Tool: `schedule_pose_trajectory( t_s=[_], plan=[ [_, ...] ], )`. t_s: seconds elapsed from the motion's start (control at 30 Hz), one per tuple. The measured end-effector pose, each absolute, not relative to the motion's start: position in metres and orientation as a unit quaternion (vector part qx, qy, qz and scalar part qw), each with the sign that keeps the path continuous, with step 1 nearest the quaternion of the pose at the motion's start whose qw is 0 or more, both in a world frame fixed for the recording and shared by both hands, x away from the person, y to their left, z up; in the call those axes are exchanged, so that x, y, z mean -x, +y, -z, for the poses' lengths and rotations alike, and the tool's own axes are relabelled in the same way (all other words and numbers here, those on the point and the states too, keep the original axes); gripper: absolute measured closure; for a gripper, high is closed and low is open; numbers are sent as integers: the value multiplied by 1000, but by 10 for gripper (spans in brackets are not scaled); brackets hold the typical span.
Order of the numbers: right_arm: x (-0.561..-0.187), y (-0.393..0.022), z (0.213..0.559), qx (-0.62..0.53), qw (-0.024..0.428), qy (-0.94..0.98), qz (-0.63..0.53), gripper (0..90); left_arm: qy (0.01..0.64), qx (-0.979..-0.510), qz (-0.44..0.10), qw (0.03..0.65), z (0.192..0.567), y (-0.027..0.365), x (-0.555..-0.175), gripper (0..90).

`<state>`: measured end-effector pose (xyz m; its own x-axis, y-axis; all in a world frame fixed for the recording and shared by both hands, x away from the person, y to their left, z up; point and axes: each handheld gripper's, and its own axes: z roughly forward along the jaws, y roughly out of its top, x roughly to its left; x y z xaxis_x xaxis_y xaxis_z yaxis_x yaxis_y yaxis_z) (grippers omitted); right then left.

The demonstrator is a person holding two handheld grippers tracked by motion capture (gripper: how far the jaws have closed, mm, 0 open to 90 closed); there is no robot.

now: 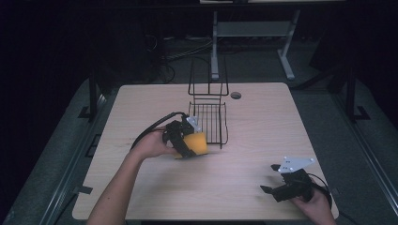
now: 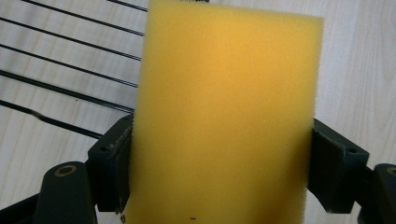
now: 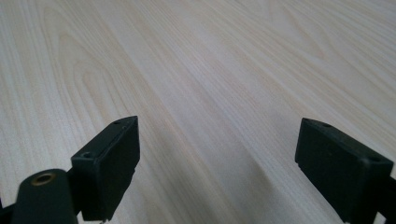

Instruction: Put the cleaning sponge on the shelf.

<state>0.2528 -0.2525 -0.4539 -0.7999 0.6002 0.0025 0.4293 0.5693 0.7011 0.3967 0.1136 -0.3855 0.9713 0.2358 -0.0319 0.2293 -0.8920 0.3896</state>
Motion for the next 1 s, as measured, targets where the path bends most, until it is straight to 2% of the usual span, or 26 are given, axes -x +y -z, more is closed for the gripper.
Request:
schedule_pose_trajectory(
  t_s=[0.67,1.0],
  plan=[
    [-253,-254,454,-292,117,878,-360,137,104,-978,-20,178,375,93,-421,214],
    [-254,-253,454,-291,115,879,-360,137,99,-979,-9,180,378,81,-436,214]
  ],
)
